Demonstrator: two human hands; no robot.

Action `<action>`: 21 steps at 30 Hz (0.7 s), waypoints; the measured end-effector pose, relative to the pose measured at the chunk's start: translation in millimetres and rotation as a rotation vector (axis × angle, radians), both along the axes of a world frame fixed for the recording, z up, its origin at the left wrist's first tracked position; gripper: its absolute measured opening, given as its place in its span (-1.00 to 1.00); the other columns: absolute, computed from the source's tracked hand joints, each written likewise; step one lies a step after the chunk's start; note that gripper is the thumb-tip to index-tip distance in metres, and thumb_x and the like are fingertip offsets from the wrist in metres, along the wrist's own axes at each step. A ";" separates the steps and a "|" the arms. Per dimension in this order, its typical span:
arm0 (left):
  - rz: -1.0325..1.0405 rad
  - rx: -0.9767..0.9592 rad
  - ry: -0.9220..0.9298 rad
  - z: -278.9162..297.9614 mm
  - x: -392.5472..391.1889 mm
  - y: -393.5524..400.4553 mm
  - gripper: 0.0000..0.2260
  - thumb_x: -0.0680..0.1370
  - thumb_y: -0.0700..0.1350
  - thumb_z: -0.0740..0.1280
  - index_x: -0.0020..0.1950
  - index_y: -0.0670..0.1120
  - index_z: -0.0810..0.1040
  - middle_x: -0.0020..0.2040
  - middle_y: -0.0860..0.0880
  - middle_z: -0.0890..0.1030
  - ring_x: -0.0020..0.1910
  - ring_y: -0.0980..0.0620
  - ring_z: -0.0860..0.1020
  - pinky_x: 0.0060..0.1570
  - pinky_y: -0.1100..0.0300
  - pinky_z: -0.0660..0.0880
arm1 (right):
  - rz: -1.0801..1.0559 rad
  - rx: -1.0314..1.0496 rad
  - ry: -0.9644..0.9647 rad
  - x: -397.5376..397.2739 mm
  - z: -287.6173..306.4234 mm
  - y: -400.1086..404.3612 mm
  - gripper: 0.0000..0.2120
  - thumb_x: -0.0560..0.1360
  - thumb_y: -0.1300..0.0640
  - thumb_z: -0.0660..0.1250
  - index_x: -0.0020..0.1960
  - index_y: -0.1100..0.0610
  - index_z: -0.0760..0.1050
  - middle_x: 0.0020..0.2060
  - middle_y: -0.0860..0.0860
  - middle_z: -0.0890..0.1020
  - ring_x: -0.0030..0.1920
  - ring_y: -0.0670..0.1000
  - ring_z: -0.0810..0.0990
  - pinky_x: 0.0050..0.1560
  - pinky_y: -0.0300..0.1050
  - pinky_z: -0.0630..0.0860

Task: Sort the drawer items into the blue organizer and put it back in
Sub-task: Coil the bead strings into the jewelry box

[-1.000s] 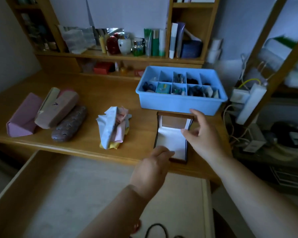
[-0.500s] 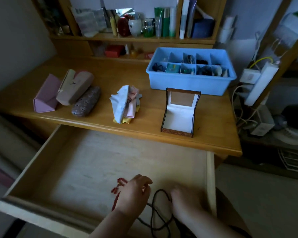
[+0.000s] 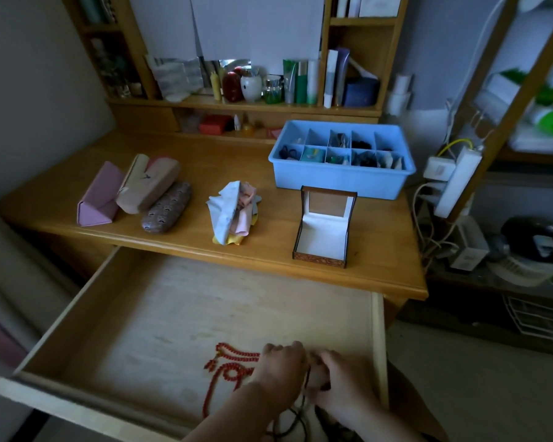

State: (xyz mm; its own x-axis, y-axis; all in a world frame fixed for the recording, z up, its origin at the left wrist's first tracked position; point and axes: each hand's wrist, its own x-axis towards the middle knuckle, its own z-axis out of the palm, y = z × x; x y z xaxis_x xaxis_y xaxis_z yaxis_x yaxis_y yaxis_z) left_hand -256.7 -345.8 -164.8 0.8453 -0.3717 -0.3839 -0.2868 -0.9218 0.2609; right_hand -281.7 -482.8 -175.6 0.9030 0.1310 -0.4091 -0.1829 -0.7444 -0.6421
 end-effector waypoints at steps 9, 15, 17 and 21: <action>0.514 -0.900 0.181 99.1 16.4 47.5 -0.86 0.61 -0.13 0.20 -0.11 -0.11 0.48 -0.30 -0.01 0.44 -0.32 0.06 0.51 -0.12 0.05 0.59 | -0.249 0.633 0.103 10.6 41.7 14.8 -0.88 0.46 0.16 0.37 -0.26 0.13 0.57 -0.34 -0.03 0.54 -0.23 -0.08 0.48 -0.19 -0.26 0.34; 0.630 -0.948 -0.031 141.2 29.2 101.4 -0.82 0.62 -0.21 0.18 -0.08 -0.30 0.47 -0.35 -0.07 0.32 -0.43 0.07 0.34 -0.35 0.15 0.39 | -0.441 0.587 -0.019 21.7 54.6 -9.4 -0.85 0.43 0.20 0.39 -0.26 0.25 0.63 -0.23 0.20 0.67 -0.11 0.15 0.61 -0.08 -0.07 0.45; 0.714 -1.039 -0.034 148.9 29.8 123.9 -0.82 0.62 -0.20 0.19 -0.15 -0.20 0.49 -0.37 -0.04 0.33 -0.43 0.05 0.33 -0.34 0.13 0.39 | -0.585 0.669 -0.024 23.4 56.1 -18.4 -0.87 0.45 0.23 0.38 -0.25 0.24 0.62 -0.22 0.21 0.67 -0.05 0.21 0.61 0.07 0.08 0.49; 0.700 -1.086 0.048 148.4 23.5 157.7 -0.98 0.54 -0.27 0.28 -0.04 -0.21 0.49 -0.31 -0.11 0.38 -0.36 -0.02 0.38 -0.28 0.10 0.41 | -0.820 1.231 0.154 26.3 65.8 -29.8 -0.93 0.50 0.29 0.25 -0.13 0.27 0.48 -0.22 0.18 0.62 -0.08 0.17 0.61 0.02 0.05 0.51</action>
